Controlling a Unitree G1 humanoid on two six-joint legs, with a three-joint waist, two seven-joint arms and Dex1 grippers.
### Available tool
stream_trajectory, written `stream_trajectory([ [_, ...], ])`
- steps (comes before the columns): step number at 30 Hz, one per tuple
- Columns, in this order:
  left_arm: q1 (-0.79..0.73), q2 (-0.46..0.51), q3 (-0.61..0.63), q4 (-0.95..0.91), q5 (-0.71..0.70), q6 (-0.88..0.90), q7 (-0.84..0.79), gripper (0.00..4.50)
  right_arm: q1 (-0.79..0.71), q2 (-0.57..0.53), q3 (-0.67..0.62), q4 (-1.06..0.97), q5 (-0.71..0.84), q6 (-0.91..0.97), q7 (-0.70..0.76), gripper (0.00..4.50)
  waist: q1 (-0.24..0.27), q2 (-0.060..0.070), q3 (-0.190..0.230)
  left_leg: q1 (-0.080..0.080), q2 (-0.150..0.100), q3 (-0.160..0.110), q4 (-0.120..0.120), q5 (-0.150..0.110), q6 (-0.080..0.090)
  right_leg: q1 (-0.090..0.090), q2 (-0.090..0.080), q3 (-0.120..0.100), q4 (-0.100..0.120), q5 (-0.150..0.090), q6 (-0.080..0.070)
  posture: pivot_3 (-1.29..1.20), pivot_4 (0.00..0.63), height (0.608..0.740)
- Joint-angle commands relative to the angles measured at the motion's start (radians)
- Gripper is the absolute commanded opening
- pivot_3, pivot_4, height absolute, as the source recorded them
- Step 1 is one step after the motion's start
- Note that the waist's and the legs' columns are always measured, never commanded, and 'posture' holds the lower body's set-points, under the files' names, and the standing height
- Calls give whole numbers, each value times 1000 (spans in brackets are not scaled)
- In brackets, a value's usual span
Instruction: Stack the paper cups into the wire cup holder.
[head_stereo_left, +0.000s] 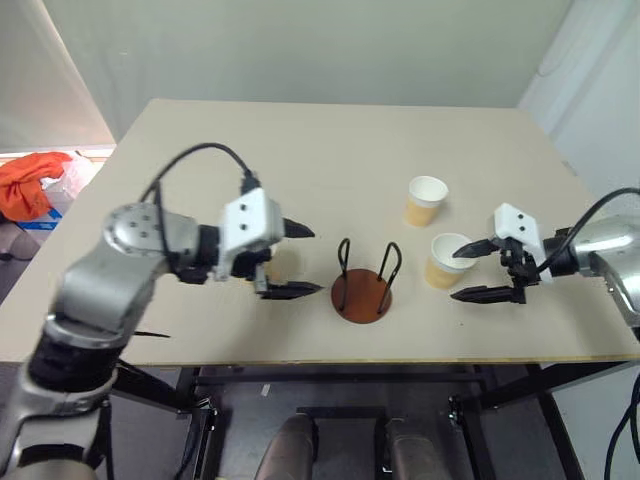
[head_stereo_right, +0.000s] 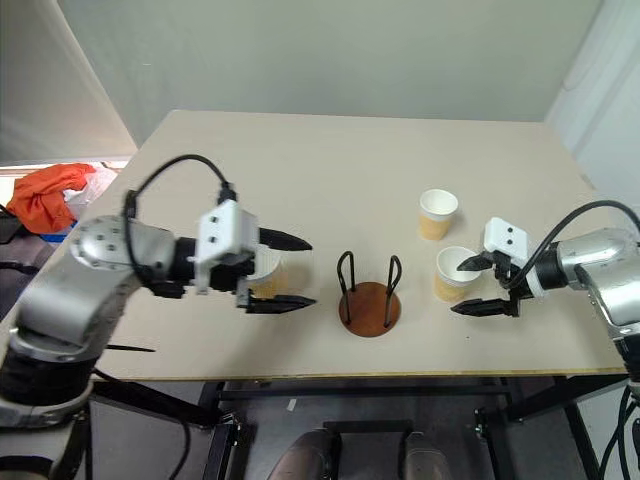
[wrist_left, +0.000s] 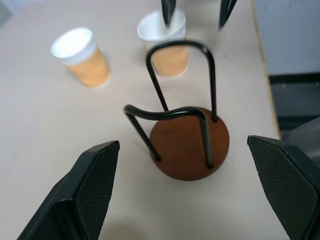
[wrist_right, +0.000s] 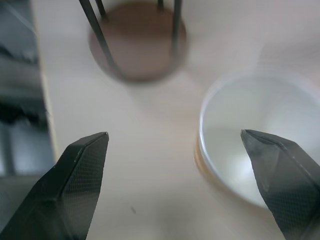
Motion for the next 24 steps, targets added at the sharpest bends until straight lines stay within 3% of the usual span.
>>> stream_trajectory([
  [1,31,57,188,-34,-143,11,-51,4481,-57,27,31,55,-72,-70,13,4500,-2,0,0,0,0,0,0,0,0,-1,0,0,0,0,0,0,150,740],
  [2,48,74,205,-35,-153,8,-54,4481,-69,41,39,76,-91,-86,8,4500,-4,1,0,0,0,0,-1,0,-1,-1,0,0,0,0,-1,0,150,740],
  [5,84,102,221,-41,-175,-2,-44,4500,-101,78,52,116,-118,-116,16,3858,-4,2,-1,0,0,0,-1,-1,-2,-1,0,0,1,-2,-3,0,150,740],
  [16,83,122,183,-43,-218,-17,-14,4500,-134,71,21,69,-101,-124,126,30,-4,2,-1,0,1,-1,-2,-6,-8,-3,0,-1,1,-4,-10,0,150,740],
  [21,86,144,176,-20,-207,-41,-20,4500,-194,47,-53,6,8,-76,216,30,-6,3,-1,-1,2,-1,-3,-6,-8,-4,1,-2,1,-4,-11,0,150,740],
  [24,111,168,185,2,-187,-61,-27,4500,-337,75,-104,-23,102,-32,250,30,-13,4,0,-1,1,0,-5,-5,-9,-5,1,-1,2,-4,-11,0,150,740],
])
